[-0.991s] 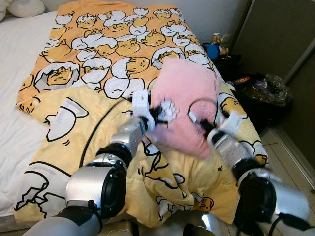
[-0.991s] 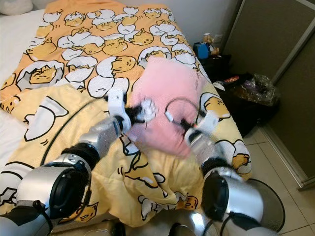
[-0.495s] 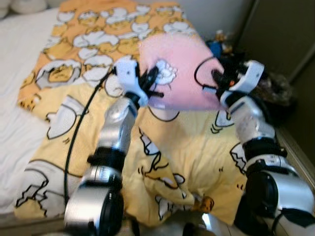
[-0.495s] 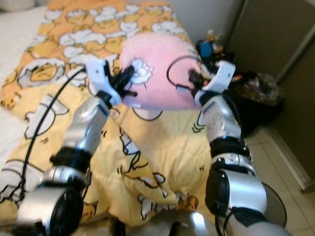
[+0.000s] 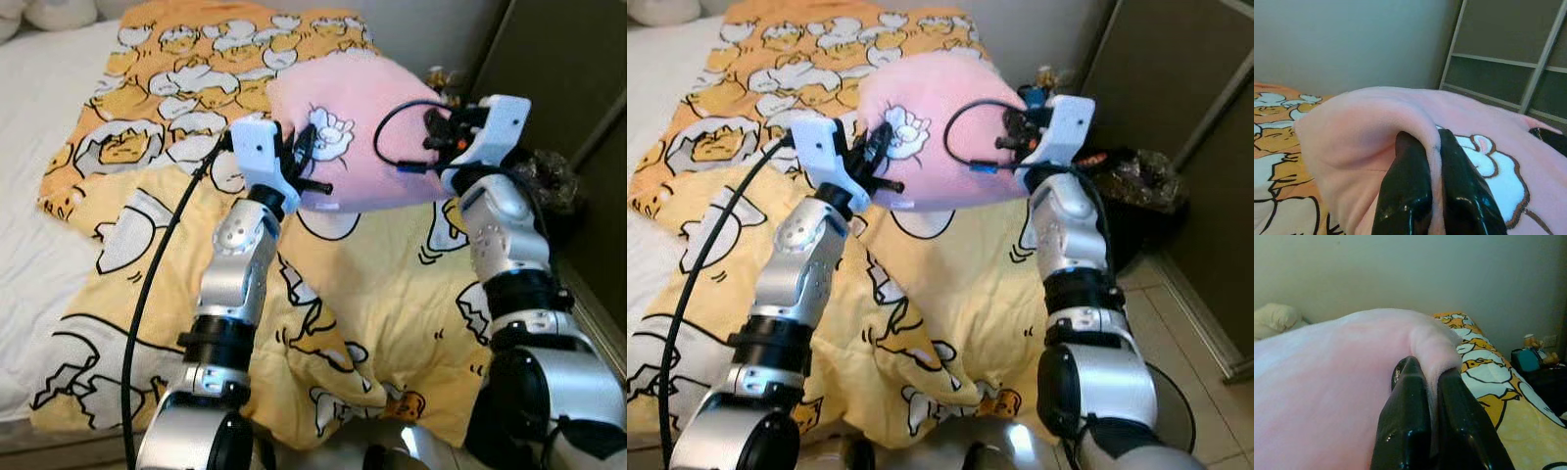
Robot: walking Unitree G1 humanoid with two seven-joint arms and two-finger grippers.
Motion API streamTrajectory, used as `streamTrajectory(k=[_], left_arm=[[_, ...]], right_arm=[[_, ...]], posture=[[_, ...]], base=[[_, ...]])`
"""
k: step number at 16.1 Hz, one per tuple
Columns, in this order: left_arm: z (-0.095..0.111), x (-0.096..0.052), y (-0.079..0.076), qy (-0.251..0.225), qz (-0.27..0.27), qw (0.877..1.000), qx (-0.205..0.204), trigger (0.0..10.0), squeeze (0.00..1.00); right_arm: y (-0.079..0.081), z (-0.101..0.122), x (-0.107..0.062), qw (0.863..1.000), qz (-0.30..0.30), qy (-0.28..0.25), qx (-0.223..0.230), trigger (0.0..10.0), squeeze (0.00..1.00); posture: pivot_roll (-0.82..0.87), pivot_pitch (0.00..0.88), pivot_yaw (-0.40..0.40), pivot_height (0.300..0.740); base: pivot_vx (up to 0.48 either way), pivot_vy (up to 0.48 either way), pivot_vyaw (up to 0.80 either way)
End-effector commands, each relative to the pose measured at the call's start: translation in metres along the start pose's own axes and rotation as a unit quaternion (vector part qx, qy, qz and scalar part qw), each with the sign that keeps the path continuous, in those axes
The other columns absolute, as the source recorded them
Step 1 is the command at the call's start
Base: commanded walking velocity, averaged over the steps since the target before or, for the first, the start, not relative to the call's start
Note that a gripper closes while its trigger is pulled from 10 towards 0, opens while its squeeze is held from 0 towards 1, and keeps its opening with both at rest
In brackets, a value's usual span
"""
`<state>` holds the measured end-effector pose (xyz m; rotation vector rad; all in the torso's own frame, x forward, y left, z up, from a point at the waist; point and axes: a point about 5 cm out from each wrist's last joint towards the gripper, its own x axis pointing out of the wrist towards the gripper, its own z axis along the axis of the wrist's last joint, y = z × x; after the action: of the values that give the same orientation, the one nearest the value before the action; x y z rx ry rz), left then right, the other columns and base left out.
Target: Clean up the room
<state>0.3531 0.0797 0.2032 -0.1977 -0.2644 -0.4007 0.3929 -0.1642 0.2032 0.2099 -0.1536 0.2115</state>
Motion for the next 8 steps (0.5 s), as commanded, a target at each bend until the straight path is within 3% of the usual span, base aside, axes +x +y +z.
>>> streamTrajectory(k=[1,4,7,8], left_arm=[[0.007,0.002,-0.002,-0.009,0.003,1.000,0.007,0.0,0.00],[0.006,0.002,0.002,-0.008,0.016,1.000,0.014,0.0,0.00],[0.002,0.001,0.011,0.007,0.045,0.998,0.047,0.0,0.00],[0.001,0.000,0.014,0.010,0.053,0.998,0.041,0.0,0.00]], right_arm=[[0.004,0.011,0.004,1.000,0.000,-0.024,-0.019,0.0,0.00],[0.007,0.008,0.004,1.000,0.004,-0.022,-0.020,0.0,0.00],[0.011,-0.002,0.002,1.000,0.006,-0.008,-0.021,0.0,0.00],[0.012,-0.004,0.001,1.000,0.007,-0.006,-0.020,0.0,0.00]], posture=[[0.07,0.000,-0.013,0.740],[0.07,0.000,-0.015,0.740],[0.08,0.000,-0.023,0.740],[0.08,0.000,-0.023,0.740]], base=[[0.000,0.480,0.45],[0.000,0.480,0.43],[0.000,0.480,0.00],[0.000,0.480,0.00]])
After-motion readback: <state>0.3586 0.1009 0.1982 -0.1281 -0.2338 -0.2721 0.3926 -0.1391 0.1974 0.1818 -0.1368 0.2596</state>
